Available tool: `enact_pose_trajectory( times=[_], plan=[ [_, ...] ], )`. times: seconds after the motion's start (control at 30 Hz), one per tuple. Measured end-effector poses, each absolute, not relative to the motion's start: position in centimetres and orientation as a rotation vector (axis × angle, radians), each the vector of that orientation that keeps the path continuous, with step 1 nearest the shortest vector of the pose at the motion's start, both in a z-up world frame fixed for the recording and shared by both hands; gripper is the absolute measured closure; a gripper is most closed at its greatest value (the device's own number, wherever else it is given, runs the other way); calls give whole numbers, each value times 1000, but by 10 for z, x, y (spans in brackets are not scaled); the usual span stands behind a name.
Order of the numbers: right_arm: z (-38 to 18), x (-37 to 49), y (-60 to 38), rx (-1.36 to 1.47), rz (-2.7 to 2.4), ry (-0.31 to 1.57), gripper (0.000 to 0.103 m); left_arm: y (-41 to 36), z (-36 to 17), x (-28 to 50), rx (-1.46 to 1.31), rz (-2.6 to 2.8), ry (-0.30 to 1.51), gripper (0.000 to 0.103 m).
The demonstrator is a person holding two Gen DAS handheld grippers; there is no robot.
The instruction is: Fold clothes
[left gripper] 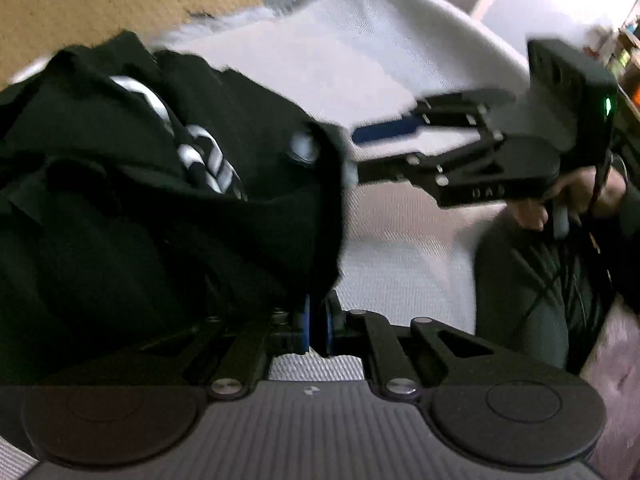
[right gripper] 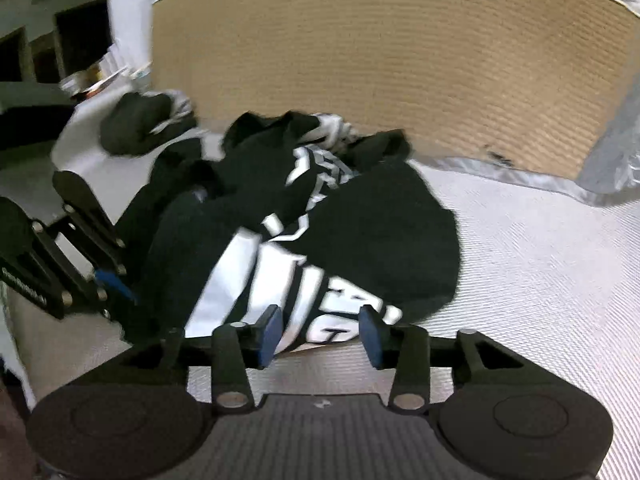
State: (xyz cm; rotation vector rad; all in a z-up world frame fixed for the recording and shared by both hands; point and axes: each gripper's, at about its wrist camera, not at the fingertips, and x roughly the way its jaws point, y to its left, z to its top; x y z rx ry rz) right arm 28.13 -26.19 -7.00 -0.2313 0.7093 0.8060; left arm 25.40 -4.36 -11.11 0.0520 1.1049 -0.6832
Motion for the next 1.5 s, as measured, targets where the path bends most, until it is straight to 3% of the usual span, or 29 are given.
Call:
enact_pose_trajectory(
  times=[0.1,0.6,0.77,0.87,0.93,1.07,1.1,1.23,1.5],
  plan=[
    [-67,274,-252,-274,849,691,54,-59,-119,245,181,-660,1091,96],
    [-53,259,-217,-322,972,612,46,-65,-126,236,154,-682,1118,96],
    [-60,260,-202,-360,991,661,45,-73,-135,236,170,-695,1147,96],
    [-66,260,-195,-379,983,693,54,-76,-135,234,164,-698,1148,96],
    [-69,261,-192,-379,984,713,66,-77,-134,232,168,-701,1144,96],
    [-67,256,-193,-357,962,696,67,-78,-135,229,156,-696,1141,96],
    [-65,254,-194,-346,959,681,66,-79,-135,228,155,-694,1140,96],
    [-53,248,-195,-326,935,594,45,-83,-134,223,157,-691,1136,96],
    [-60,273,-175,-310,890,651,46,-93,-133,216,155,-694,1143,95]
  ],
)
